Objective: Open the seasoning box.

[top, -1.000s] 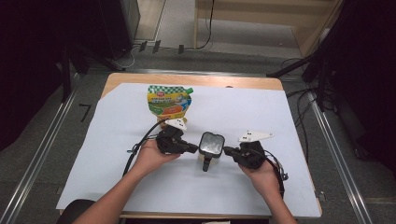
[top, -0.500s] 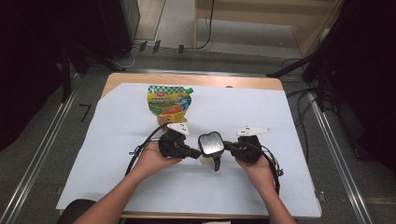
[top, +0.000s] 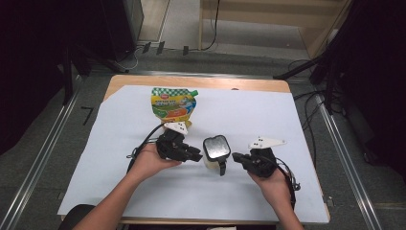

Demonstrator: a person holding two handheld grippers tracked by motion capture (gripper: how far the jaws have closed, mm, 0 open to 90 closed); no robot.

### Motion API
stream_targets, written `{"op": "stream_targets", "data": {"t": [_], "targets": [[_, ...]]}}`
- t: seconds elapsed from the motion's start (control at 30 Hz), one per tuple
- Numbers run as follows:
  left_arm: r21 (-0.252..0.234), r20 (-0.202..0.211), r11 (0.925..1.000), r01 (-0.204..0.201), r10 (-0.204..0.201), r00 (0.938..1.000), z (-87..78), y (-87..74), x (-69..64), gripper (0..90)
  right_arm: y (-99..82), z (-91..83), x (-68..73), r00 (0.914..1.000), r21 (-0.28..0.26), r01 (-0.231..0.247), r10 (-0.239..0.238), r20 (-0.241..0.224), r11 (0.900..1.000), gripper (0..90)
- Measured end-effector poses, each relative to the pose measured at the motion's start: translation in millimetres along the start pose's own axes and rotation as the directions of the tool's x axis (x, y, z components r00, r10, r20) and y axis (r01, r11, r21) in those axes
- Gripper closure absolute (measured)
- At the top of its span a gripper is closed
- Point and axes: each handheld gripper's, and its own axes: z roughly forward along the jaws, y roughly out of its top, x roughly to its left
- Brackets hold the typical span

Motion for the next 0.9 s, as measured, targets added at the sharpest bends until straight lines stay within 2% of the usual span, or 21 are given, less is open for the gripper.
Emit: {"op": "stream_targets", "data": {"t": [0.1,0.23,0.3,0.4,0.53,0.6,0.7,0.73,0.83,0.9], "targets": [[0.004,-0.007,1.0000,-0.005,0.005,1.0000,-1.2,-0.9,1.0,62.7,-2.5,-3.3,5.8,1.0000,0.004,0.006,-0.006,-0.001,1.0000,90.0],[-0.002,-0.017,0.9999,-0.011,0.011,0.9998,-4.7,-2.5,4.0,58.1,-7.0,-12.0,20.0,0.9996,-0.001,-0.004,0.004,-0.027,1.0000,90.0],[-0.007,-0.024,0.9997,-0.021,0.021,0.9995,-5.4,-2.7,4.5,52.8,-8.4,-13.1,22.7,0.9995,0.002,-0.002,0.002,-0.031,1.0000,90.0],[-0.011,-0.047,0.9983,-0.057,0.056,0.9973,-7.5,-3.7,5.4,50.0,-10.9,-14.3,29.1,0.9992,0.010,0.007,-0.006,-0.039,0.9999,90.0],[-0.013,-0.043,0.9981,-0.060,0.059,0.9973,-9.4,-4.4,7.2,47.9,-10.6,-12.2,36.0,0.9980,0.013,0.023,-0.023,-0.059,0.9996,90.0],[-0.014,-0.028,0.9985,-0.054,0.053,0.9982,-9.3,-4.2,7.9,46.9,-11.0,-6.8,41.5,0.9965,0.020,0.041,-0.039,-0.074,0.9990,90.0],[-0.013,-0.024,0.9985,-0.054,0.054,0.9983,-8.8,-4.2,7.5,44.4,-11.6,1.5,48.6,0.9934,0.042,0.064,-0.060,-0.098,0.9971,90.0],[0.001,-0.028,0.9983,-0.058,0.058,0.9979,-8.1,-4.6,7.2,43.8,-11.7,4.7,51.4,0.9920,0.047,0.075,-0.069,-0.105,0.9961,90.0],[0.007,-0.027,0.9984,-0.056,0.057,0.9980,-7.0,-4.9,6.6,43.8,-11.1,14.5,58.8,0.9905,0.049,0.091,-0.085,-0.108,0.9946,90.0],[0.010,-0.023,0.9983,-0.057,0.057,0.9981,-6.6,-4.9,6.5,43.8,-10.8,17.2,60.4,0.9915,0.051,0.084,-0.078,-0.104,0.9952,90.0]]}}
